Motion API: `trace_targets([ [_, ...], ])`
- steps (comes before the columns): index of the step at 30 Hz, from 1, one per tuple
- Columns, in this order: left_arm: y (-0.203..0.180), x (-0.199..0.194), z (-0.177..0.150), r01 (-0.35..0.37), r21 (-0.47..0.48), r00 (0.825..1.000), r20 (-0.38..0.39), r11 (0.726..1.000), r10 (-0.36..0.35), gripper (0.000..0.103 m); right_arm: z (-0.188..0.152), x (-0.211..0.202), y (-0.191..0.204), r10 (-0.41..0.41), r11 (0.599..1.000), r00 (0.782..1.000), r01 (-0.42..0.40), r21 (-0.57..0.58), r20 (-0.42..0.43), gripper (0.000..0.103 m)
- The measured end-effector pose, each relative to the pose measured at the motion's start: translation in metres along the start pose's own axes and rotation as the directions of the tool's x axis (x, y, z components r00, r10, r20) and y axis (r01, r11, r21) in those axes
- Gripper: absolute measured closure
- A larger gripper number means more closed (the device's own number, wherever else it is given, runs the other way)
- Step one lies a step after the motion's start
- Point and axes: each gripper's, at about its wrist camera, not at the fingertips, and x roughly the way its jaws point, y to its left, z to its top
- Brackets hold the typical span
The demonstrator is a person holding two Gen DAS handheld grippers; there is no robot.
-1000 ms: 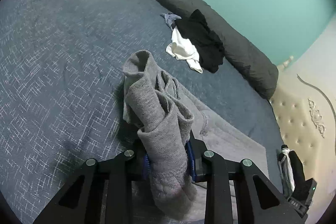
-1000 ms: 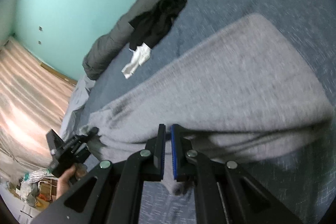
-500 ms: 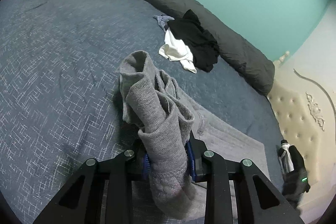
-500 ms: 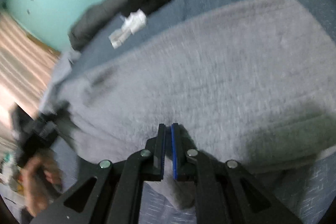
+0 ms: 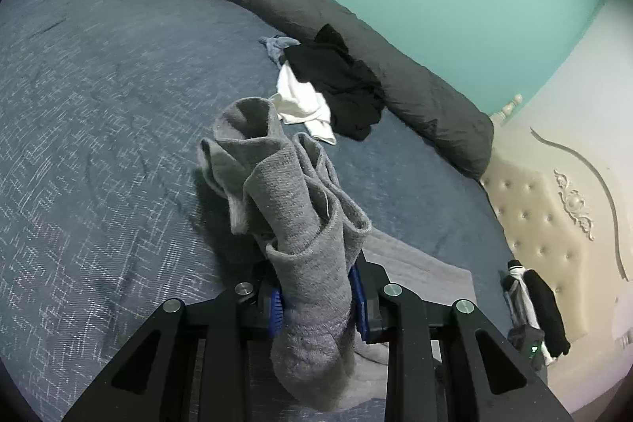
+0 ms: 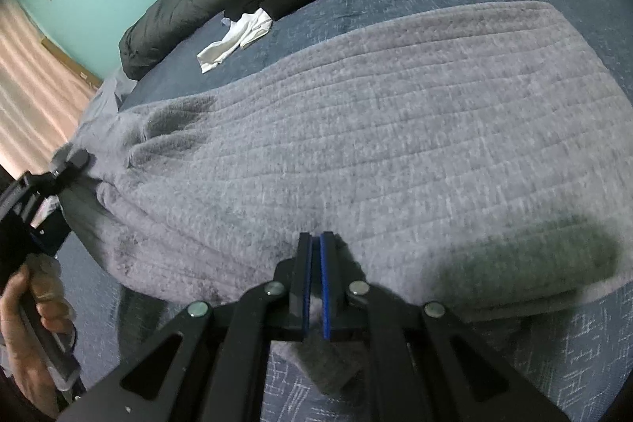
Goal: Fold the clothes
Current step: 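Lift the grasped grey fabric end upward with the left tool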
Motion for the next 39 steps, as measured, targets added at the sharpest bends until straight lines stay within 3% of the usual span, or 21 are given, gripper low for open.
trace_targets([
  [10,-0.038,-0.013,0.002,0.037,0.081,0.999,0.009,0.996,-0.038,0.074,0.005,-0.020,-0.018,0.102,0.986,0.994,-0.106,0.131,0.038,0.100],
  [15,-0.055,-0.017,0.000,0.053,0.106,0.998,0.009,0.993,-0.055,0.074,0.008,-0.028,-0.022,0.171,0.970,0.982,-0.182,0.161,0.081,0.096],
  [18,-0.061,-0.020,-0.003,0.073,0.112,0.997,0.007,0.991,-0.075,0.074,0.015,-0.038,-0.019,0.168,0.973,0.980,-0.182,0.141,0.107,0.096],
  [22,-0.066,-0.022,-0.005,0.111,0.111,0.994,0.000,0.988,-0.112,0.074,0.025,-0.042,-0.028,0.163,0.964,0.981,-0.180,0.197,0.102,0.096],
  [30,-0.060,-0.020,-0.003,0.137,0.086,0.990,-0.001,0.987,-0.138,0.074,0.082,-0.008,-0.021,0.124,0.972,0.992,-0.127,0.198,0.027,0.096],
  [35,-0.050,-0.015,-0.005,0.129,0.065,0.992,-0.008,0.990,-0.129,0.074,0.129,0.023,-0.018,0.028,0.982,0.999,-0.025,0.190,-0.016,0.096],
  [39,-0.043,-0.012,-0.006,0.126,0.044,0.992,-0.011,0.991,-0.126,0.074,0.133,0.044,-0.020,-0.041,0.983,0.994,0.059,0.173,-0.104,0.096],
])
